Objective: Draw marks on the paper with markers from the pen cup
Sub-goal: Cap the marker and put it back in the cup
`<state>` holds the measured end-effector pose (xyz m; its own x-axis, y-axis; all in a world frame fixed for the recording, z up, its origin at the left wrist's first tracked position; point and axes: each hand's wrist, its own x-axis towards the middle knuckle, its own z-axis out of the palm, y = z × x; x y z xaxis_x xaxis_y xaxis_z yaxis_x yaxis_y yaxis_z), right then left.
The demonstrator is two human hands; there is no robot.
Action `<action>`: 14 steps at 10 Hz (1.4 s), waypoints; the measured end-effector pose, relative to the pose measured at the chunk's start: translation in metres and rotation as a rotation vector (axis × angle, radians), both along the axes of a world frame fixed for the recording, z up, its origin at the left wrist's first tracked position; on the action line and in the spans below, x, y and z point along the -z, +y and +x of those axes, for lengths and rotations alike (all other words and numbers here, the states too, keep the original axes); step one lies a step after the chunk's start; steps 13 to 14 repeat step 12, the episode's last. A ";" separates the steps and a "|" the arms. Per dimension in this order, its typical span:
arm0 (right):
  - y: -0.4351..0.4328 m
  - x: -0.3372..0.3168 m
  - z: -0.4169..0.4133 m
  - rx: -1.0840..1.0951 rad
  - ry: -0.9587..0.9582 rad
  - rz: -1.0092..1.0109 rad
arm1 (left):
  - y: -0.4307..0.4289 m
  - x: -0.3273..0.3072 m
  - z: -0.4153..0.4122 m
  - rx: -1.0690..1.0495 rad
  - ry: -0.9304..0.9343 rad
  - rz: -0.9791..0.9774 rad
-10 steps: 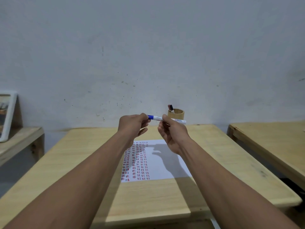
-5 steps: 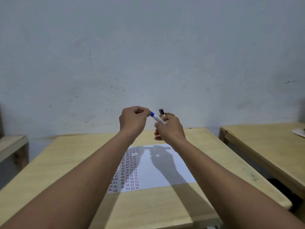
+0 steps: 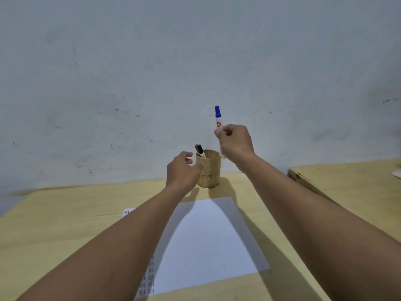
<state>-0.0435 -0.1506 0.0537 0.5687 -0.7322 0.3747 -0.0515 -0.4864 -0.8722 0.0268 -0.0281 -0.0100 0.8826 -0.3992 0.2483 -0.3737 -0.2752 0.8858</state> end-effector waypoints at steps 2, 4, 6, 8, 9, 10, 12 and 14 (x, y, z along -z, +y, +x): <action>-0.023 0.016 0.019 0.006 -0.051 -0.060 | -0.030 0.029 0.013 0.048 -0.013 0.064; -0.029 0.023 0.032 0.003 -0.069 -0.066 | -0.043 0.043 0.018 0.042 -0.038 0.035; -0.032 0.040 0.043 0.018 0.213 -0.103 | -0.045 0.047 0.021 0.037 -0.032 0.024; -0.028 0.045 0.038 0.000 0.308 -0.069 | -0.047 0.048 0.022 0.022 -0.034 0.022; -0.025 0.045 0.036 0.025 0.290 -0.064 | -0.049 0.047 0.023 0.018 -0.032 0.017; -0.021 0.042 0.024 0.028 0.266 -0.096 | -0.047 0.046 0.020 0.030 -0.025 0.031; -0.016 0.031 -0.003 0.004 0.208 -0.061 | -0.036 0.038 0.010 0.024 0.005 0.082; -0.016 0.031 -0.003 0.004 0.208 -0.061 | -0.036 0.038 0.010 0.024 0.005 0.082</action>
